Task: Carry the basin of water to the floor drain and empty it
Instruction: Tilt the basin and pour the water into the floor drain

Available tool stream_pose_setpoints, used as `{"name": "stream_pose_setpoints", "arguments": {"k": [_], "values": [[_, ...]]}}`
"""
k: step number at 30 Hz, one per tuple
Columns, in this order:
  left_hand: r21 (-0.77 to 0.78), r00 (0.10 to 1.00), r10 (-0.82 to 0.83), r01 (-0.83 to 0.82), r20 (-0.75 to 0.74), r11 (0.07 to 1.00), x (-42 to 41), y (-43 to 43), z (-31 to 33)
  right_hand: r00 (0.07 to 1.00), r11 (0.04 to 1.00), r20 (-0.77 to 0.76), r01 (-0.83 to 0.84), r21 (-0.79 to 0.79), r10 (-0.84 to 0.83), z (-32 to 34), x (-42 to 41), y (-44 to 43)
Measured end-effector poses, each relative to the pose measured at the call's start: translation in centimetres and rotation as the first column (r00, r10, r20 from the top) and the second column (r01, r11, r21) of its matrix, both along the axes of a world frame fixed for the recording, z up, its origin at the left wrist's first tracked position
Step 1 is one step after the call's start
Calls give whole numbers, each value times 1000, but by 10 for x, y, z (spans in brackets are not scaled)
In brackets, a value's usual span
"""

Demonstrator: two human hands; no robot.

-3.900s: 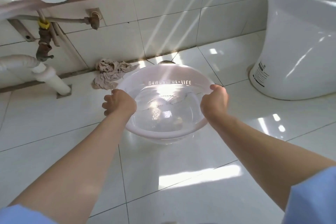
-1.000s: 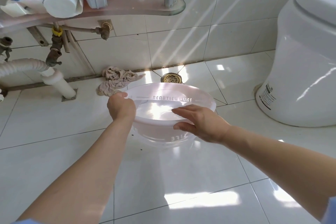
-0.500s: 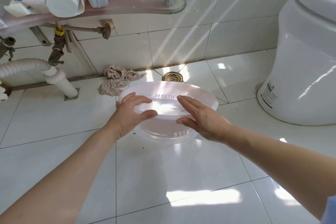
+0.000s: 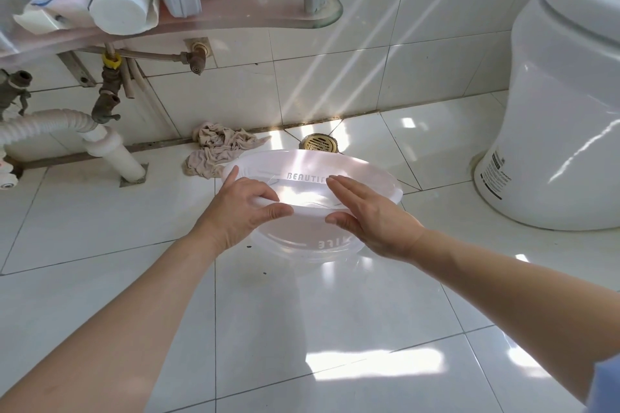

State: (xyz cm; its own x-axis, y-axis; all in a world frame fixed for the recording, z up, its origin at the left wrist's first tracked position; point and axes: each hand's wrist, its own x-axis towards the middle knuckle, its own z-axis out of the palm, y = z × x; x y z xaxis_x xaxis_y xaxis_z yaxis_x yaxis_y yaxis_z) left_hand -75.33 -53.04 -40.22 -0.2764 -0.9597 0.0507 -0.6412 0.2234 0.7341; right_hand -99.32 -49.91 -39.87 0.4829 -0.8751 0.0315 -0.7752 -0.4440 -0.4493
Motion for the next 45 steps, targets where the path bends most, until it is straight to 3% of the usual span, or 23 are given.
{"name": "stream_pose_setpoints", "arguments": {"k": [11, 18, 31, 38, 45], "values": [[-304, 965, -87, 162, 246, 939, -3, -1, 1, 999, 999, 24, 32, 2, -32, -2, 3, -4], [-400, 935, -72, 217, 347, 890, -4, -2, 1, 999, 997, -27, -32, -75, 30, -2, 9, -14], [-354, 876, 9, 186, 483, 917, 2, -20, 5, 995, 994, 34, 98, -43, -96, 17, 10, -31], [-319, 872, 77, 93, 484, 943, 6, -21, 7, 991, 970, -33, 122, -210, -132, 14, -3, -29], [-292, 843, 98, 72, 530, 954, -1, -27, 14, 980, 952, -5, 194, -236, -201, 16, 0, -32]]}}
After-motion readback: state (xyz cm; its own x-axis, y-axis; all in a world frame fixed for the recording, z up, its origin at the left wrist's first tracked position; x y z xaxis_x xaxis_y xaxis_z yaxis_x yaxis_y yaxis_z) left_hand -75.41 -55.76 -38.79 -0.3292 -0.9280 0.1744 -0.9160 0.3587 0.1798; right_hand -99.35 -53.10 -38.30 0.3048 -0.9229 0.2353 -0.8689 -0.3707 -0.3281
